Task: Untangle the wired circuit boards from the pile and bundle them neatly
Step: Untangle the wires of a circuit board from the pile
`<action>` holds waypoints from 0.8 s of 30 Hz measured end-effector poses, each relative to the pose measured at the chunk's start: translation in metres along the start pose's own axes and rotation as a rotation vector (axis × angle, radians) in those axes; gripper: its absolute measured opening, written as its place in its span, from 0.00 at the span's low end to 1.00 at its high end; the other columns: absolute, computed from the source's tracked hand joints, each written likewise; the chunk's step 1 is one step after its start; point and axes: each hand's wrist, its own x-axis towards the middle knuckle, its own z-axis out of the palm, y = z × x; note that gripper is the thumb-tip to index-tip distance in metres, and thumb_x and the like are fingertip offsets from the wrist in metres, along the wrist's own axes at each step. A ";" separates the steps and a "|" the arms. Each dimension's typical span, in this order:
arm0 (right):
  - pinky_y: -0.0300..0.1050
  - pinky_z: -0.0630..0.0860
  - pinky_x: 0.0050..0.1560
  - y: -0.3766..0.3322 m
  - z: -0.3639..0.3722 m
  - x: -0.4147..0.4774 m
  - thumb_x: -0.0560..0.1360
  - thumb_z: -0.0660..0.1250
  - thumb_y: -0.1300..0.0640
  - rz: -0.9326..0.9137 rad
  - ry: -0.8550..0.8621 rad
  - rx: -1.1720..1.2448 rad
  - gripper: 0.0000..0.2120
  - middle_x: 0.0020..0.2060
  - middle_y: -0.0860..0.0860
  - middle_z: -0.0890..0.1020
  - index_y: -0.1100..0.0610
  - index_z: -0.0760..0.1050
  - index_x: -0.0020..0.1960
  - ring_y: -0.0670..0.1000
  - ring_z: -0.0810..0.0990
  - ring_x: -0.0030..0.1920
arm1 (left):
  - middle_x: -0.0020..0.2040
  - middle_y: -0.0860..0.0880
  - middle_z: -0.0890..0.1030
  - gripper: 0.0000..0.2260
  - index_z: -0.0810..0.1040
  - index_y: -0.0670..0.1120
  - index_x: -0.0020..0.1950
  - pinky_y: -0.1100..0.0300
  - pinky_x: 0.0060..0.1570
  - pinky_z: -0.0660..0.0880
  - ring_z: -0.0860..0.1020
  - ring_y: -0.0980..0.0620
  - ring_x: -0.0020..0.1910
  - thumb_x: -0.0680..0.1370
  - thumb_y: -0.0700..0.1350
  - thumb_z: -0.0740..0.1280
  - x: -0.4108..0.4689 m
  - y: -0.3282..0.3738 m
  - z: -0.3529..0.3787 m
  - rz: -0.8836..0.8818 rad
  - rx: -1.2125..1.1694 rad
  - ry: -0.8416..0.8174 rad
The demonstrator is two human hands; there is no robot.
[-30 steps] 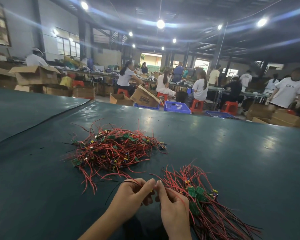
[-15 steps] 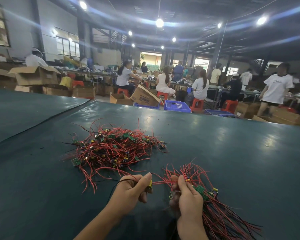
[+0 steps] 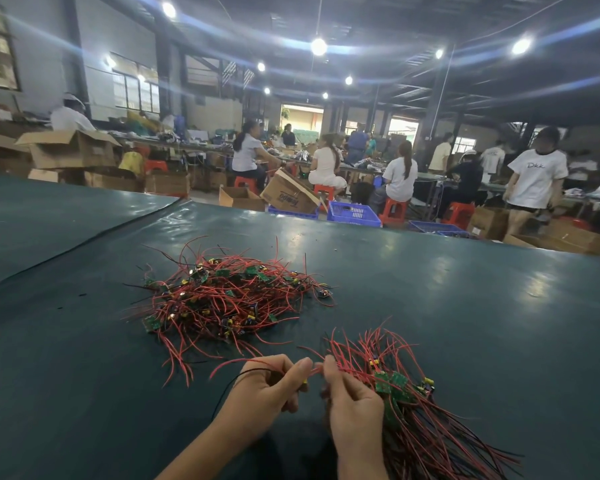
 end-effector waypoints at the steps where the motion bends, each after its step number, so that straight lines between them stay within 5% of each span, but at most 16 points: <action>1: 0.36 0.67 0.28 0.000 0.004 -0.004 0.72 0.70 0.50 -0.047 -0.057 -0.037 0.16 0.20 0.47 0.72 0.54 0.82 0.27 0.42 0.67 0.24 | 0.24 0.48 0.76 0.18 0.78 0.50 0.29 0.60 0.30 0.69 0.72 0.51 0.25 0.71 0.62 0.70 -0.001 -0.002 0.000 -0.002 0.004 -0.013; 7: 0.35 0.65 0.27 0.002 0.004 -0.005 0.76 0.67 0.53 -0.146 -0.085 -0.181 0.19 0.22 0.49 0.71 0.58 0.81 0.29 0.45 0.67 0.26 | 0.25 0.48 0.77 0.18 0.79 0.51 0.31 0.58 0.31 0.70 0.72 0.51 0.26 0.70 0.64 0.67 -0.001 -0.003 -0.001 -0.012 0.043 -0.023; 15: 0.35 0.60 0.18 -0.006 -0.023 0.023 0.78 0.67 0.55 0.132 0.187 0.249 0.16 0.21 0.46 0.68 0.54 0.85 0.33 0.42 0.60 0.19 | 0.24 0.47 0.75 0.17 0.77 0.50 0.28 0.55 0.35 0.73 0.74 0.50 0.26 0.69 0.60 0.67 -0.002 0.013 0.000 -0.007 -0.031 -0.100; 19: 0.34 0.61 0.17 -0.009 -0.028 0.026 0.78 0.66 0.55 0.099 0.237 0.331 0.18 0.21 0.45 0.70 0.59 0.83 0.32 0.42 0.61 0.19 | 0.24 0.46 0.75 0.19 0.78 0.48 0.27 0.56 0.35 0.73 0.75 0.49 0.26 0.70 0.61 0.68 -0.001 0.015 -0.004 -0.026 -0.052 -0.065; 24: 0.36 0.59 0.18 -0.014 -0.021 0.016 0.78 0.65 0.54 0.026 0.167 0.369 0.17 0.24 0.47 0.72 0.57 0.84 0.34 0.42 0.60 0.19 | 0.28 0.43 0.78 0.21 0.81 0.46 0.28 0.59 0.32 0.74 0.76 0.50 0.27 0.67 0.62 0.68 0.002 0.014 -0.008 -0.252 -0.187 0.108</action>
